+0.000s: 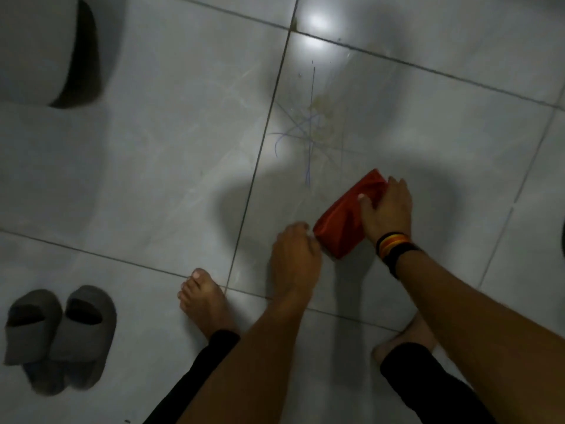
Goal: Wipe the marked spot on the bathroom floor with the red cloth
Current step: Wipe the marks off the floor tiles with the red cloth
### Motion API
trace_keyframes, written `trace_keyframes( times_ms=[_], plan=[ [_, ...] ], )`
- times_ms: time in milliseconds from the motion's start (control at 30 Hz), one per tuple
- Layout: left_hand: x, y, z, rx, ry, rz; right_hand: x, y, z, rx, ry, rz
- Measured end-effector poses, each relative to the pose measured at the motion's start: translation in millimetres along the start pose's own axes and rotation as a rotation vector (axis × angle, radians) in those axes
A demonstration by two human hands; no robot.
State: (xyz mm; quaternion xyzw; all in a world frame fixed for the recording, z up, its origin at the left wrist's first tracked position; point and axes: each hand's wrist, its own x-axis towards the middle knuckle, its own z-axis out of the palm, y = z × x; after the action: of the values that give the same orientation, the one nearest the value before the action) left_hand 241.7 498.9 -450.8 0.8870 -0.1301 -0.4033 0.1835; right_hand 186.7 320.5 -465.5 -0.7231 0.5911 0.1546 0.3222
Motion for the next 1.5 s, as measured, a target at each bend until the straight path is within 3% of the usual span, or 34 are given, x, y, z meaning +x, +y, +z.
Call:
trace_keyframes(
  times_ms=[133, 267, 367, 500, 600, 667, 733, 800, 867, 933, 1000, 1067, 1133, 1200, 1300, 1400, 1500],
  plan=[
    [63.9, -45.4, -14.2, 0.217, 0.338, 0.259, -4.2, 15.0, 73.7, -0.017, 0.038, 0.105],
    [133.9, -82.1, -38.2, 0.325, 0.472, 0.331, 22.6, -8.3, 113.4, -0.169, 0.312, 0.061],
    [177.8, -92.6, -51.2, 0.38, 0.554, 0.348, 30.9, -16.7, 128.8, -0.323, 0.366, -0.237],
    [198.1, -80.1, -54.0, 0.401, 0.62, 0.376, -7.3, 0.9, 157.5, -0.428, 0.144, -0.836],
    [196.6, -71.5, -58.0, 0.389, 0.603, 0.366, -24.6, 56.6, 153.3, -0.514, 0.065, -1.038],
    [196.9, -71.9, -58.7, 0.403, 0.577, 0.346, -20.3, 87.9, 133.6, -0.528, 0.076, -0.931],
    [196.0, -73.6, -56.7, 0.415, 0.566, 0.34, -1.5, 90.9, 111.9, -0.494, 0.155, -0.691],
    [196.0, -73.8, -55.4, 0.432, 0.564, 0.351, 27.4, 56.8, 101.7, -0.436, 0.267, -0.449],
    [196.8, -74.6, -56.3, 0.455, 0.554, 0.35, 55.3, -3.3, 104.2, -0.371, 0.361, -0.336],
    [197.2, -74.2, -57.2, 0.479, 0.548, 0.34, 66.7, -60.3, 119.8, -0.36, 0.359, -0.393],
    [197.5, -71.5, -58.7, 0.493, 0.538, 0.339, 53.7, -88.1, 137.6, -0.399, 0.272, -0.599],
    [199.2, -67.1, -62.1, 0.492, 0.533, 0.349, 32.0, -74.8, 141.8, -0.461, 0.128, -0.806],
    [205.1, -61.3, -65.3, 0.469, 0.526, 0.367, 24.9, -34.1, 131.1, -0.51, 0.069, -0.887],
    [209.9, -55.5, -66.5, 0.455, 0.527, 0.359, 31.2, 6.2, 112.8, -0.51, 0.124, -0.799],
    [210.8, -59.0, -62.7, 0.445, 0.523, 0.354, 62.5, 18.9, 85.8, -0.447, 0.265, -0.495],
    [211.2, -60.5, -63.0, 0.457, 0.515, 0.345, 100.1, -41.2, 84.4, -0.349, 0.399, -0.306],
    [213.7, -57.8, -64.1, 0.477, 0.501, 0.332, 105.1, -112.4, 110.0, -0.32, 0.411, -0.353]
  ],
)
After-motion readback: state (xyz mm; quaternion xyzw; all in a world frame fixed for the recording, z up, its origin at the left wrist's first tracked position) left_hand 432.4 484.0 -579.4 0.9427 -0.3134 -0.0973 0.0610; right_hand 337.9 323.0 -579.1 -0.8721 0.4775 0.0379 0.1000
